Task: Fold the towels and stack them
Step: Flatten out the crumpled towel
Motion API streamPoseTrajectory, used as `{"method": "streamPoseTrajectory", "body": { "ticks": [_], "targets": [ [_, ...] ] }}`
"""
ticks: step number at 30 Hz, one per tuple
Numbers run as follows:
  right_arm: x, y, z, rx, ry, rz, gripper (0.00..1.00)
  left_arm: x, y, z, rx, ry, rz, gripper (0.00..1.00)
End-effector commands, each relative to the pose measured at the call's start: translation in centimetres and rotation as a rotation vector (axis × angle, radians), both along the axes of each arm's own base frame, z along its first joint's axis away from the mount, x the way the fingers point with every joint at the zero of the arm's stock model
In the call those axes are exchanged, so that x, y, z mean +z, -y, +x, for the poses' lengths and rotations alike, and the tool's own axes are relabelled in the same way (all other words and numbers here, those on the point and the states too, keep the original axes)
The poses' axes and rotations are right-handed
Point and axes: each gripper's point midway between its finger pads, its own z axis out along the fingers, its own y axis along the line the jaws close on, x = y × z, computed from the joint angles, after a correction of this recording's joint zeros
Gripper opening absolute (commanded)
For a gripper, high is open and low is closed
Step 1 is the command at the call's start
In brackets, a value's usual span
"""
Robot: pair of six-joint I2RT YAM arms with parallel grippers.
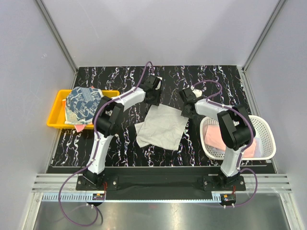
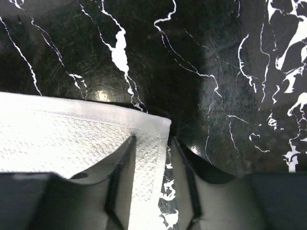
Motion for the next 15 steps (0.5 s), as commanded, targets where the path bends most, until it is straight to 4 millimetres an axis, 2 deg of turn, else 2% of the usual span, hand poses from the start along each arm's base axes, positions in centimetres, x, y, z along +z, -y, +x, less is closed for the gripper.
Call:
{"method": "streamPoseTrajectory", "body": {
  "ticks": [1,3,4,7,8,10,11,13,15],
  "targets": [
    [0.3,-0.7,1.3,0.016,0.023,0.022,0.4,-1.1,1.0,-0.1,-0.01,-0.037,-0.05,0.47],
    [0.2,-0.8,1.4,0.023,0.021,0.021,0.35,-1.3,0.9,-0.2,-0.004,-0.042,-0.049,0.39],
    [-0.1,-0.9,1.4,0.026,0.016,0.019,0.33,-1.4,0.9,-0.3,-0.004,-0.043,-0.045,0.3],
    [-0.2,-1.1,1.6,0.044,0.01,0.019,0.24,-0.9,0.7,-0.3,0.002,-0.033,-0.043,0.21],
    [-0.3,-1.1,1.7,0.047,0.007,0.017,0.22,-0.9,0.6,-0.3,0.004,-0.03,-0.042,0.15],
    [-0.4,-1.2,1.8,0.054,0.001,0.016,0.12,-0.3,0.6,-0.2,0.005,-0.02,-0.046,0.11],
    [-0.2,-1.3,1.9,0.059,0.005,0.014,0.09,-0.1,0.6,-0.2,0.004,-0.018,-0.049,0.05],
    [0.3,-1.2,2.2,0.061,0.016,0.002,0.0,0.8,0.3,0.2,0.019,0.01,-0.035,0.0],
    [1.4,-1.0,2.7,0.071,0.033,-0.013,0.0,2.4,0.1,0.5,0.03,0.041,-0.037,0.0]
  ]
}}
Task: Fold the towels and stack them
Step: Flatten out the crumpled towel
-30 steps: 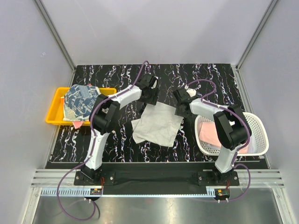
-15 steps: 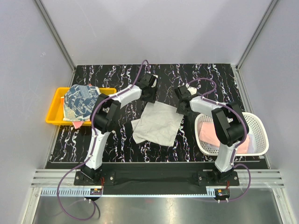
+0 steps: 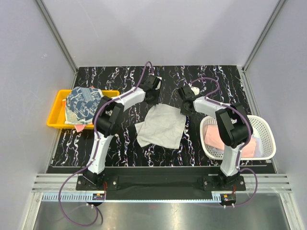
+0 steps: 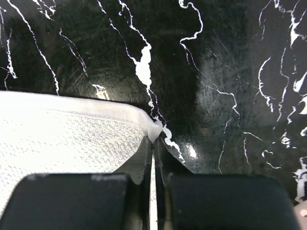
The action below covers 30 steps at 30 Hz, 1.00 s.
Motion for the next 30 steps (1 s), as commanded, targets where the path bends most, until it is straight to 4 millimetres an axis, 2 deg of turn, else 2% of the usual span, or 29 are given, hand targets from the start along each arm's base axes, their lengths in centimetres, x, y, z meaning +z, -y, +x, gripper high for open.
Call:
{"method": "streamPoseTrajectory", "body": {
  "ticks": [1,2,3,4,5,6,7,8,9,10,11,12,13,14,15,17,18,20,21,23,24,25,27,28,30],
  "targets": [
    [2.2,0.0,1.5,0.019,0.044,-0.017,0.0,3.2,-0.4,0.4,0.02,0.06,-0.013,0.0],
    [2.9,0.1,1.7,0.031,0.056,-0.027,0.0,3.8,-0.9,0.5,0.046,0.073,0.004,0.0],
    [4.5,0.1,2.1,0.033,0.083,-0.028,0.0,4.6,-1.2,0.5,0.06,0.084,0.005,0.0],
    [5.4,0.1,2.3,0.039,0.1,-0.028,0.0,7.1,-1.4,0.4,0.071,0.122,-0.011,0.0],
    [6.4,0.1,2.4,0.054,0.116,-0.033,0.0,8.1,-1.8,0.0,0.094,0.132,-0.009,0.0],
    [8.6,0.0,2.6,0.061,0.149,-0.02,0.0,9.0,-2.3,-0.6,0.109,0.138,-0.013,0.0],
    [9.8,-0.1,2.6,0.083,0.169,-0.016,0.0,12.0,-2.6,-1.1,0.119,0.186,-0.044,0.0],
    [11.1,-0.2,2.6,0.092,0.192,-0.004,0.0,13.6,-2.8,-1.7,0.135,0.206,-0.062,0.0],
    [13.6,-0.5,2.4,0.108,0.237,0.022,0.0,14.2,-3.4,-2.6,0.144,0.211,-0.057,0.0],
    [14.9,-0.4,2.3,0.135,0.26,0.024,0.0,15.3,-3.4,-3.4,0.149,0.236,-0.05,0.0],
    [16.2,-0.5,2.0,0.151,0.286,0.035,0.0,18.7,-3.7,-4.4,0.15,0.295,-0.082,0.0],
    [18.8,-0.7,1.5,0.173,0.337,0.067,0.0,19.8,-4.0,-5.2,0.153,0.318,-0.079,0.0],
    [20.1,-0.8,1.0,0.199,0.364,0.075,0.0,20.7,-4.2,-6.5,0.159,0.346,-0.053,0.0],
    [21.5,-0.7,0.7,0.207,0.392,0.086,0.0,23.2,-4.5,-7.7,0.16,0.39,-0.083,0.0],
    [23.9,-1.0,-0.3,0.239,0.441,0.127,0.0,24.5,-4.6,-8.6,0.155,0.415,-0.095,0.0],
    [26.6,-1.3,-1.4,0.284,0.497,0.161,0.0,26.1,-4.5,-10.8,0.144,0.458,-0.082,0.0],
    [29.1,-1.4,-2.6,0.317,0.549,0.2,0.0,28.3,-4.9,-12.0,0.143,0.499,-0.11,0.0],
    [31.7,-1.7,-4.0,0.363,0.605,0.23,0.0,29.9,-4.6,-14.2,0.111,0.535,-0.111,0.0],
    [34.2,-1.9,-5.4,0.402,0.654,0.266,0.0,31.5,-4.9,-15.4,0.099,0.566,-0.137,0.0],
    [37.3,-1.8,-6.6,0.432,0.725,0.286,0.0,32.9,-4.5,-17.3,0.055,0.599,-0.151,0.0],
    [38.9,-2.1,-8.0,0.481,0.754,0.319,0.0,34.4,-5.0,-18.3,0.04,0.631,-0.185,0.0],
    [39.9,-2.1,-8.6,0.499,0.777,0.327,0.0,35.4,-4.4,-19.3,0.004,0.651,-0.218,0.0],
    [43.0,-2.0,-10.4,0.538,0.844,0.358,0.0,37.5,-4.5,-20.6,-0.035,0.702,-0.265,0.0],
    [43.9,-1.9,-10.9,0.551,0.867,0.366,0.0,39.4,-4.5,-21.7,-0.069,0.733,-0.333,0.0],
    [46.2,-1.7,-12.4,0.575,0.91,0.391,0.0,42.0,-4.7,-23.0,-0.113,0.777,-0.406,0.0]
  ]
}}
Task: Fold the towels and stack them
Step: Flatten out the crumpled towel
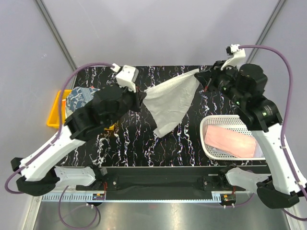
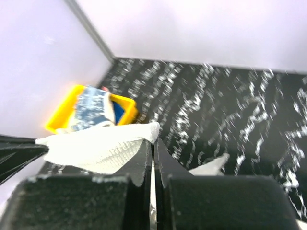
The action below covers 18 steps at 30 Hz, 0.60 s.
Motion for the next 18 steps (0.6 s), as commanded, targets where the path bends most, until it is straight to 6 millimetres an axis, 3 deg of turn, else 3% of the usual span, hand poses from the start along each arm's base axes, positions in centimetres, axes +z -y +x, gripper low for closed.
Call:
{"method": "streamPoseTrajectory", "body": {
  "ticks": [1,7,8,11,13,14,16,17,18],
  "targets": [
    [4.2,-0.4,-3.1,0.105,0.098,0.023,0.0,6.5,-1.1,-2.5,-0.097,0.156,-0.139,0.0],
    [8.7,-0.1,-5.7,0.148,0.179,0.077,0.0,13.1,-2.5,-4.8,-0.164,0.263,-0.253,0.0],
    [9.6,0.1,-6.1,0.148,0.195,0.085,0.0,13.4,-2.4,-4.6,-0.159,0.262,-0.254,0.0],
    [9.7,-0.1,-4.7,0.12,0.175,0.081,0.0,14.6,-2.7,-4.2,-0.122,0.256,-0.278,0.0],
    [9.0,-0.2,-3.0,0.083,0.154,0.06,0.0,14.6,-3.3,-3.3,-0.059,0.253,-0.271,0.0],
    [7.4,-0.7,-0.8,0.057,0.11,0.035,0.0,15.0,-3.7,-2.9,-0.027,0.255,-0.276,0.0],
    [5.3,-1.5,1.7,0.039,0.06,-0.004,0.0,13.5,-3.5,-0.3,0.03,0.206,-0.244,0.0],
    [3.0,-2.2,4.1,0.019,0.002,-0.033,0.0,12.7,-3.5,0.9,0.039,0.179,-0.241,0.0],
    [1.8,-2.6,5.3,0.014,-0.023,-0.045,0.0,11.0,-3.9,3.8,0.063,0.131,-0.224,0.0]
  ]
}}
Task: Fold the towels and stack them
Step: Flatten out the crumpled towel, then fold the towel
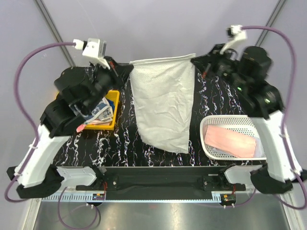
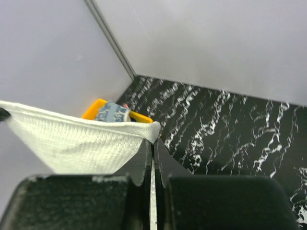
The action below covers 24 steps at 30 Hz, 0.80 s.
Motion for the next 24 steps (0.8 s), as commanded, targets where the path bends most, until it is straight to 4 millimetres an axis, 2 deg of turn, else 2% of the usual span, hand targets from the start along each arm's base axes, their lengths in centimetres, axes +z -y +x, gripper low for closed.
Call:
{"method": "streamPoseTrajectory", "body": {
  "ticks": [1,2,3,4,5,6,7,8,9,10,11,12,13,14,15,16,17,18,19,20,21,22,23,24],
  "targets": [
    [-6.8,-1.2,6.9,-0.092,-0.146,-0.108,0.0,-3.8,-1.0,6.2,0.099,-0.131,0.018,0.0],
    [-9.3,-2.4,9.2,-0.081,-0.184,-0.122,0.0,-5.6,-0.9,7.9,0.109,-0.165,0.038,0.0],
    [-10.6,-2.6,10.6,-0.083,-0.205,-0.125,0.0,-7.4,-1.0,10.8,0.125,-0.2,0.053,0.0],
    [-12.1,-2.9,11.9,-0.085,-0.236,-0.127,0.0,-9.1,-0.7,12.6,0.124,-0.237,0.063,0.0],
    [-15.5,-3.8,14.5,-0.082,-0.303,-0.147,0.0,-10.0,-0.5,14.4,0.121,-0.248,0.059,0.0],
    [-17.4,-4.1,15.9,-0.088,-0.34,-0.152,0.0,-11.2,-1.3,16.6,0.125,-0.275,0.056,0.0],
    [-18.6,-4.2,17.7,-0.096,-0.348,-0.145,0.0,-15.8,-0.7,20.3,0.134,-0.368,0.084,0.0],
    [-23.0,-4.9,19.9,-0.098,-0.425,-0.169,0.0,-17.4,-0.8,22.1,0.134,-0.399,0.083,0.0],
    [-24.8,-4.9,21.2,-0.106,-0.457,-0.173,0.0,-19.4,-1.5,24.5,0.138,-0.437,0.077,0.0],
    [-24.9,-4.8,22.9,-0.119,-0.452,-0.163,0.0,-22.9,-1.3,27.6,0.145,-0.5,0.08,0.0],
    [-29.1,-5.1,24.8,-0.129,-0.513,-0.187,0.0,-24.9,-1.4,29.3,0.147,-0.533,0.082,0.0],
    [-30.3,-5.2,26.0,-0.134,-0.52,-0.194,0.0,-26.4,-2.2,30.9,0.158,-0.555,0.076,0.0],
    [-29.0,-5.4,27.7,-0.138,-0.48,-0.177,0.0,-25.6,-2.4,32.4,0.166,-0.531,0.058,0.0],
    [-32.9,-5.4,29.4,-0.144,-0.534,-0.194,0.0,-29.6,-2.5,34.3,0.176,-0.59,0.072,0.0],
    [-33.7,-5.5,30.4,-0.142,-0.535,-0.198,0.0,-30.2,-3.5,35.4,0.194,-0.604,0.065,0.0],
    [-31.5,-5.6,31.5,-0.142,-0.494,-0.178,0.0,-29.4,-3.8,36.7,0.202,-0.586,0.046,0.0],
    [-35.0,-5.1,32.6,-0.153,-0.542,-0.193,0.0,-31.9,-4.1,37.5,0.211,-0.631,0.052,0.0],
    [-35.2,-5.0,33.2,-0.157,-0.536,-0.189,0.0,-32.3,-4.7,38.0,0.211,-0.638,0.039,0.0],
    [-34.9,-4.9,33.8,-0.158,-0.517,-0.181,0.0,-32.7,-4.8,38.3,0.214,-0.639,0.029,0.0],
    [-35.7,-4.4,34.1,-0.165,-0.528,-0.18,0.0,-33.7,-5.0,38.5,0.218,-0.649,0.028,0.0],
    [-35.7,-4.3,34.2,-0.164,-0.53,-0.169,0.0,-33.6,-5.2,38.4,0.222,-0.644,0.025,0.0],
    [-37.1,-4.3,34.0,-0.159,-0.548,-0.169,0.0,-34.0,-5.1,38.2,0.221,-0.648,0.02,0.0],
    [-35.7,-4.3,33.7,-0.161,-0.525,-0.16,0.0,-35.1,-5.1,37.9,0.219,-0.661,0.02,0.0],
    [-35.7,-4.2,33.5,-0.16,-0.523,-0.157,0.0,-34.6,-5.0,37.5,0.211,-0.656,0.016,0.0]
  ]
}}
